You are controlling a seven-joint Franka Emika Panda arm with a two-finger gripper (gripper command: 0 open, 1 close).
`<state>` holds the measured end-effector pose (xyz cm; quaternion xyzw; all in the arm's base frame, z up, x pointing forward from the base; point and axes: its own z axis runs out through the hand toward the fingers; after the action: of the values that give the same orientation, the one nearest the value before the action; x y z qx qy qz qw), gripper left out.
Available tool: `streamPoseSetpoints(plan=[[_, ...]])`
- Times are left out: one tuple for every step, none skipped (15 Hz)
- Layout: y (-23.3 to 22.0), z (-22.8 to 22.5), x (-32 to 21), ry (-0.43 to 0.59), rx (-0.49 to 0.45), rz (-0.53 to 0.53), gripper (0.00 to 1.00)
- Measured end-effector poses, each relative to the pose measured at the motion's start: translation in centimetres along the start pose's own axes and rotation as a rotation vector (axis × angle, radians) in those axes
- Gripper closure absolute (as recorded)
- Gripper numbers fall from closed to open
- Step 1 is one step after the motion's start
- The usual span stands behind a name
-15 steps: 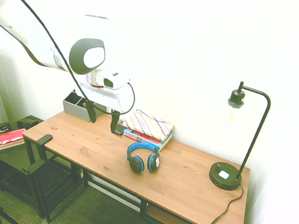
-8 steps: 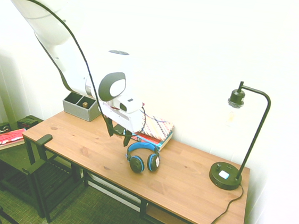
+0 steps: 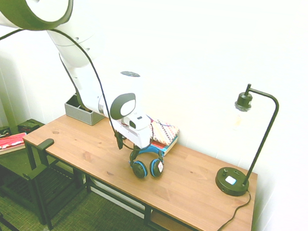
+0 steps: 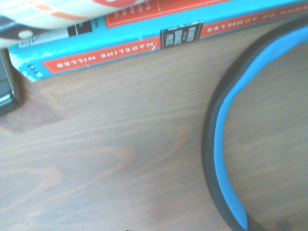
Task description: Hang the headphone
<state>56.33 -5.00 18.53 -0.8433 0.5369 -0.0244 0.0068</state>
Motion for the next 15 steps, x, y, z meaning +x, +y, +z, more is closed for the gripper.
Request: streamPoseSetpoints(plan=[[-0.3,0.5,0.3,0.002,0.003,0.002,1.00],[-0.5,1.0,0.5,0.000,0.002,0.002,1.00],[-0.8,1.5,0.6,-0.003,0.003,0.001,1.00],[-1.2,1.8,0.8,-0.004,0.005,-0.003,1.00],[-1.5,1.9,1.1,-0.001,0.008,-0.005,1.00],[-1.6,2.0,1.4,0.000,0.010,-0.005,1.00],[-1.7,2.1,1.6,-0.002,0.012,-0.004,1.00],[-1.8,2.2,1.8,-0.004,0.013,-0.004,1.00],[-2.0,2.3,1.9,-0.006,0.016,-0.003,1.00],[-2.1,2.2,2.2,-0.007,0.018,-0.003,1.00],[-2.2,2.3,2.4,-0.008,0.015,-0.003,1.00],[-2.3,2.4,2.6,-0.009,0.013,-0.004,1.00],[-2.3,2.6,2.7,-0.011,0.012,-0.004,1.00],[-2.3,2.6,2.9,-0.011,0.013,-0.001,1.00],[-2.4,2.7,3.0,-0.013,0.014,0.002,1.00]])
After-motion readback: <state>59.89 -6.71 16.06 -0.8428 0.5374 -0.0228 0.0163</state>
